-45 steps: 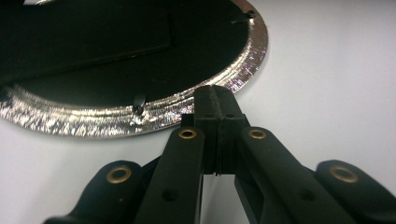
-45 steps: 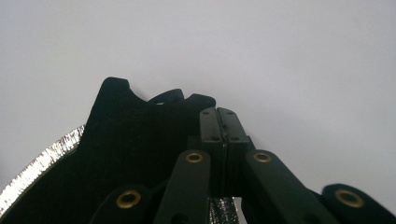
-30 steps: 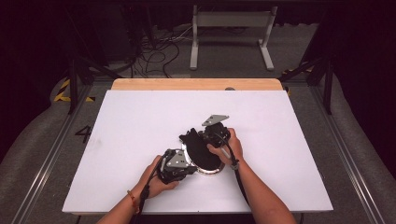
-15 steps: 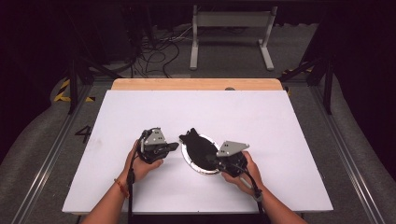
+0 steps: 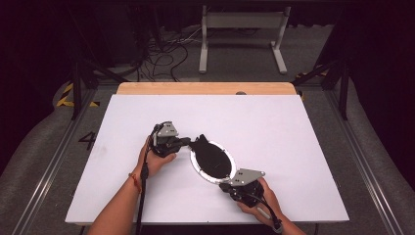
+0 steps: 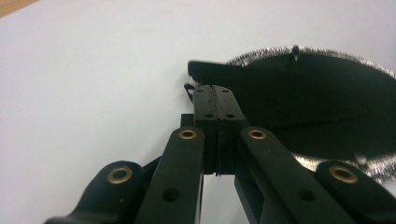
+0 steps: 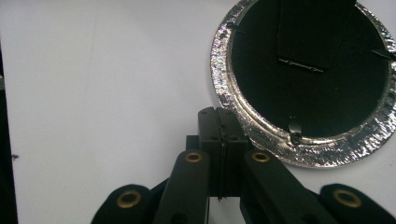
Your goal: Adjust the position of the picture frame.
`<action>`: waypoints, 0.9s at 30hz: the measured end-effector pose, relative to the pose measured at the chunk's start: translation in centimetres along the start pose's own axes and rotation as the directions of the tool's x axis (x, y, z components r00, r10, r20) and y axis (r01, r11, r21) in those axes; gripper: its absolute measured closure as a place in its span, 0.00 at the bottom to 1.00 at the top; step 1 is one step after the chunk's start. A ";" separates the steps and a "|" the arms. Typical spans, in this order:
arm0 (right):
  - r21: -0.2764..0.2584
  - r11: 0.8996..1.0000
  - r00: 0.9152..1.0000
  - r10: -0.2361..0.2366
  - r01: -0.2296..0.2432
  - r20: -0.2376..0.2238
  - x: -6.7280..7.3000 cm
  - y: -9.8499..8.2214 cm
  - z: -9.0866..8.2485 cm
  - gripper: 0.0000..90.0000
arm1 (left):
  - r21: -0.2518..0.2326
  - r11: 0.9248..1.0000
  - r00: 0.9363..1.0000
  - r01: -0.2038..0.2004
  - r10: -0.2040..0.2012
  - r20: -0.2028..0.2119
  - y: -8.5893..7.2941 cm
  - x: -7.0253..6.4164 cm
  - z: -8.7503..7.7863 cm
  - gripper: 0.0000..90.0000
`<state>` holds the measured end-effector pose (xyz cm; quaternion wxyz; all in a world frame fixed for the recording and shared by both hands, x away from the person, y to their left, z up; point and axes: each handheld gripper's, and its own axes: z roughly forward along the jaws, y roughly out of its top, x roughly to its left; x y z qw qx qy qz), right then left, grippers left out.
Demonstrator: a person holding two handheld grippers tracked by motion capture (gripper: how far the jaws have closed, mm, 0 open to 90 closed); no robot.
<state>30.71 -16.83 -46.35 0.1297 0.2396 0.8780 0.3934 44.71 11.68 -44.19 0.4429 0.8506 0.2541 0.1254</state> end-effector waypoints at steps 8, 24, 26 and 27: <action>0.003 1.000 0.997 -0.001 0.000 0.082 0.6 0.0 0.0 1.00 | 0.091 0.996 1.000 -0.022 0.021 0.008 0.8 0.3 2.5 0.98; 0.005 1.000 0.994 0.022 -0.023 0.108 0.1 0.0 0.1 1.00 | 0.082 0.997 0.999 -0.010 0.014 -0.043 0.4 0.9 3.6 0.98; 0.005 1.000 0.993 0.021 -0.022 0.116 0.2 0.0 0.1 1.00 | 0.077 0.997 0.999 -0.007 0.010 -0.039 0.3 0.9 3.8 1.00; 0.006 1.000 0.993 0.022 -0.023 0.119 0.3 0.0 0.1 1.00 | 0.071 0.997 1.000 0.009 -0.007 -0.030 0.2 1.0 3.8 1.00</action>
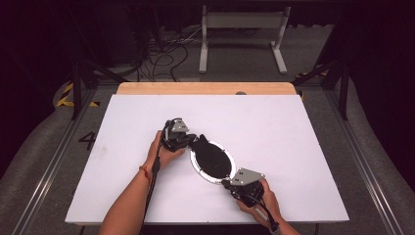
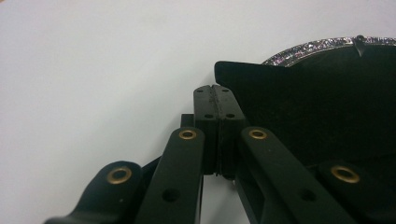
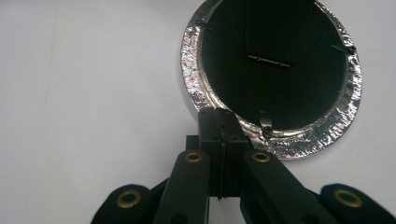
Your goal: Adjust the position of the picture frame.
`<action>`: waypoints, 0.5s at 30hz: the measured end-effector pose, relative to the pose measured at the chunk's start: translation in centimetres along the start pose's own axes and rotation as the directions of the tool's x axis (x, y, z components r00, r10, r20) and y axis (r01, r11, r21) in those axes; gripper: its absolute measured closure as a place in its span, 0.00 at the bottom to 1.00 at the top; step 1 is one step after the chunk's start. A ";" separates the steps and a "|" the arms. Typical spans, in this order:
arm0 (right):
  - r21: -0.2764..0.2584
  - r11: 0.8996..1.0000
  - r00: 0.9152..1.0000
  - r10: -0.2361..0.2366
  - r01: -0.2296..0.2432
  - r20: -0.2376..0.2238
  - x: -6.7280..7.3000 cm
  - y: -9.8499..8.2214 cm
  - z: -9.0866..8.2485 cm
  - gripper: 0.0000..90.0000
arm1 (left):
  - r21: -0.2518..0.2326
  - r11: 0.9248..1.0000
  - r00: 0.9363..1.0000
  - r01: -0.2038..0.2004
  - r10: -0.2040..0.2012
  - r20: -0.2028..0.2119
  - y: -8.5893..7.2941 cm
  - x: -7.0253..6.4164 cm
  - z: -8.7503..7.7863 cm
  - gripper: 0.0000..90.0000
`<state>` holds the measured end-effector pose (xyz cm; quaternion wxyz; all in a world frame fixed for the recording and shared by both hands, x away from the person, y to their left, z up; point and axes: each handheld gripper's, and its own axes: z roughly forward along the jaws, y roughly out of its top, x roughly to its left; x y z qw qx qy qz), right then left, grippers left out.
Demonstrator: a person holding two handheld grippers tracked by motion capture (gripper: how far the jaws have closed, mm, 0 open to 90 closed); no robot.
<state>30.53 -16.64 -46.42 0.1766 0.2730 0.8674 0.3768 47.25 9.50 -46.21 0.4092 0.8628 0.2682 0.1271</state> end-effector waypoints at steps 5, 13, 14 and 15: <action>0.001 1.000 1.000 -0.015 0.015 0.017 0.2 0.0 0.0 1.00 | 0.025 1.000 1.000 -0.017 0.017 0.014 -0.1 0.1 -0.5 1.00; 0.004 1.000 0.999 0.012 -0.012 0.043 -0.6 -0.2 -0.2 1.00 | 0.046 0.999 0.999 0.010 -0.012 0.051 -0.8 0.4 -1.6 1.00; 0.003 1.000 0.999 0.018 -0.018 0.044 -0.8 -0.2 -0.2 1.00 | 0.053 0.999 0.999 0.006 -0.008 0.046 -0.8 0.4 -1.7 1.00; 0.007 1.000 0.998 0.021 -0.022 0.058 -0.9 -0.2 -0.2 1.00 | 0.069 0.998 0.999 -0.003 0.000 0.046 -0.9 0.2 -2.0 1.00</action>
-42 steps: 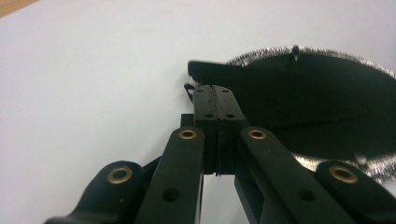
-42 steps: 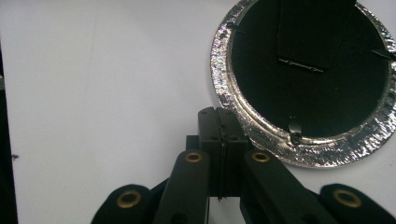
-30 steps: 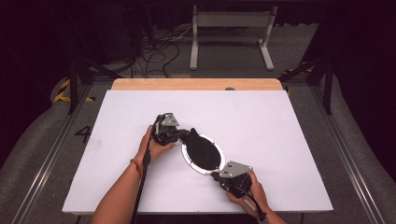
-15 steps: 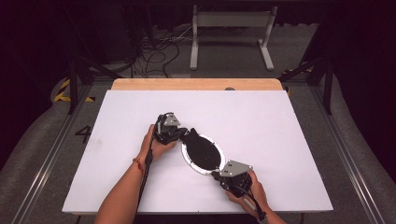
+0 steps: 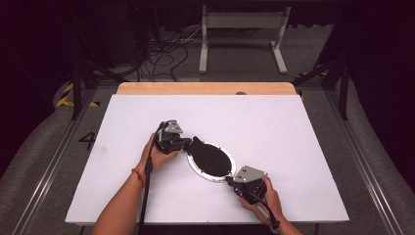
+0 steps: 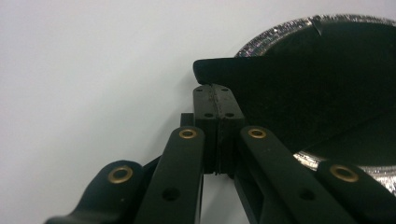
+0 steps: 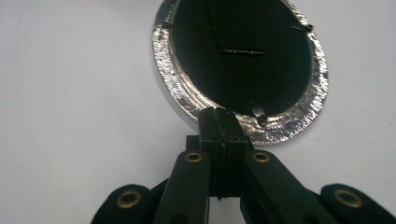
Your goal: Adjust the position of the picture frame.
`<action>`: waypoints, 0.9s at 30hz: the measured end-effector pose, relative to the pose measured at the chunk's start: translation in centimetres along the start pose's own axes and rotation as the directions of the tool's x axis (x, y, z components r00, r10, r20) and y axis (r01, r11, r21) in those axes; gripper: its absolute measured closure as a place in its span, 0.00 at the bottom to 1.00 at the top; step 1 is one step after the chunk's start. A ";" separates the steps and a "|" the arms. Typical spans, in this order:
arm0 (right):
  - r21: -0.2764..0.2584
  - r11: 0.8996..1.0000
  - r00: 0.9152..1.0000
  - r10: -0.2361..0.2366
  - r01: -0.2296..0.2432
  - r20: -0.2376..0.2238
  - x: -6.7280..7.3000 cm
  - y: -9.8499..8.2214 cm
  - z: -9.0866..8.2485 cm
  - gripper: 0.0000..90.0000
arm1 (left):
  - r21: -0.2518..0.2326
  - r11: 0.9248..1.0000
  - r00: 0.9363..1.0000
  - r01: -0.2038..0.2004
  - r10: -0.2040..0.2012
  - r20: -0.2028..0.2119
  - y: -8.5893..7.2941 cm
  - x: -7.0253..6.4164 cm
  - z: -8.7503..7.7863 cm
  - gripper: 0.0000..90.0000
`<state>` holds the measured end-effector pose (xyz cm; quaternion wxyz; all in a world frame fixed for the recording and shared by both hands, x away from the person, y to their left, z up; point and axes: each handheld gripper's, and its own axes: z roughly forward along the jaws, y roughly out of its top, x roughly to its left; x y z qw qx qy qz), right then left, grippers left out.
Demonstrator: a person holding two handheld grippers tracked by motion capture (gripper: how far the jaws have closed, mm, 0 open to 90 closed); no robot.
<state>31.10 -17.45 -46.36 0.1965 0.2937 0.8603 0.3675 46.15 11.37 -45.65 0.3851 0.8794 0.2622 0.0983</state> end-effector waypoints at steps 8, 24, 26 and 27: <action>0.009 1.000 1.000 0.020 -0.020 0.006 -1.4 0.1 0.1 1.00 | 0.028 1.000 1.000 0.003 -0.004 0.009 -0.7 -0.2 -1.0 1.00; 0.032 0.997 0.997 0.067 -0.066 -0.037 -2.7 0.0 -0.1 1.00 | 0.039 0.999 0.999 -0.012 0.010 0.043 -2.2 -1.2 -2.3 1.00; 0.026 0.998 0.997 0.053 -0.051 -0.064 -1.9 -0.1 -0.3 1.00 | 0.045 0.999 0.999 -0.006 0.003 0.054 -2.3 -1.4 -2.5 1.00; 0.023 0.999 0.996 0.042 -0.041 -0.077 -1.5 0.0 -0.3 1.00 | 0.045 0.999 0.998 -0.018 0.015 0.055 -2.3 -1.5 -2.5 1.00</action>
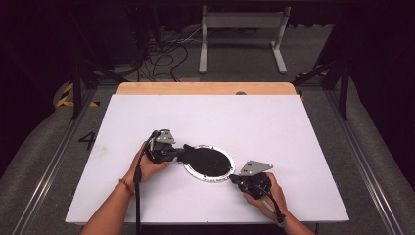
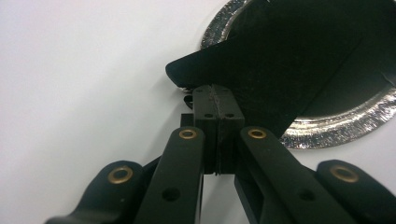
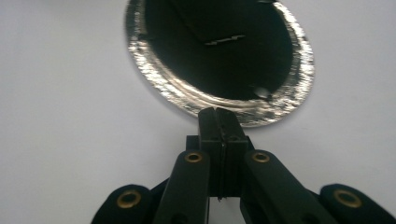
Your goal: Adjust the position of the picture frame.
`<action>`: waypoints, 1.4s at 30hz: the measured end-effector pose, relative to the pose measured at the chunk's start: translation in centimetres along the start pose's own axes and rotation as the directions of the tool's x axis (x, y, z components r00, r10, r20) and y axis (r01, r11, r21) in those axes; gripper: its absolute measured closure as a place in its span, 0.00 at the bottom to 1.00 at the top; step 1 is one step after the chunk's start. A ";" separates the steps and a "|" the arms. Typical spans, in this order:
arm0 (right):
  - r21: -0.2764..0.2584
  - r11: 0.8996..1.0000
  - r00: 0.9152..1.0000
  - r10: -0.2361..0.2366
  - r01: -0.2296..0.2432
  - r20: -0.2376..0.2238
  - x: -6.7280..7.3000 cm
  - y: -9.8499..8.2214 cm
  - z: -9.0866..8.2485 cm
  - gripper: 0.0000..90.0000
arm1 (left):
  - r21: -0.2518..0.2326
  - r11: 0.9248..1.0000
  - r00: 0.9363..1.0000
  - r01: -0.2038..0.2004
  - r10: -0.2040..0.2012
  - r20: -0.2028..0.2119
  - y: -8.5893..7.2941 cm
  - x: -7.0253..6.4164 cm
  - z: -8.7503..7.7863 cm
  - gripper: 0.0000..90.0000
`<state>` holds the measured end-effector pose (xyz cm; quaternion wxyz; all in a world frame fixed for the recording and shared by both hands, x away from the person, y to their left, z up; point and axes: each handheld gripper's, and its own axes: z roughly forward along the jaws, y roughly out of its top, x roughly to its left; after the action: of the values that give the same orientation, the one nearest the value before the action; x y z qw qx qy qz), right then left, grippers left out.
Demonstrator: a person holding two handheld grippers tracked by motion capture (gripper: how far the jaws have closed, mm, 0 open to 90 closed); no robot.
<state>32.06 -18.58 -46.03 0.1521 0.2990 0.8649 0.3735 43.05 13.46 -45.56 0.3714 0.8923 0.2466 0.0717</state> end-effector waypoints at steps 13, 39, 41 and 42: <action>-0.010 1.000 1.000 0.004 -0.004 0.015 -0.5 0.0 0.1 1.00 | 0.010 1.000 1.000 0.019 -0.019 0.005 -1.2 -1.9 -0.5 1.00; -0.013 1.000 1.000 0.017 -0.017 -0.013 -0.7 -0.1 0.1 1.00 | -0.007 0.999 0.999 -0.035 0.036 0.032 -1.6 -4.1 -0.6 1.00; -0.014 1.000 1.000 0.016 -0.016 0.000 -0.8 -0.1 0.1 1.00 | -0.002 0.999 0.998 -0.044 0.044 0.042 -1.6 -4.2 -0.6 1.00; -0.012 1.000 1.000 0.011 -0.010 0.013 -0.9 -0.1 0.1 1.00 | -0.005 0.999 0.997 -0.049 0.049 0.053 -1.5 -4.3 -0.5 1.00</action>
<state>32.74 -19.18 -46.13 0.1576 0.3051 0.8600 0.3775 38.52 12.59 -46.00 0.3778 0.8988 0.2146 0.0573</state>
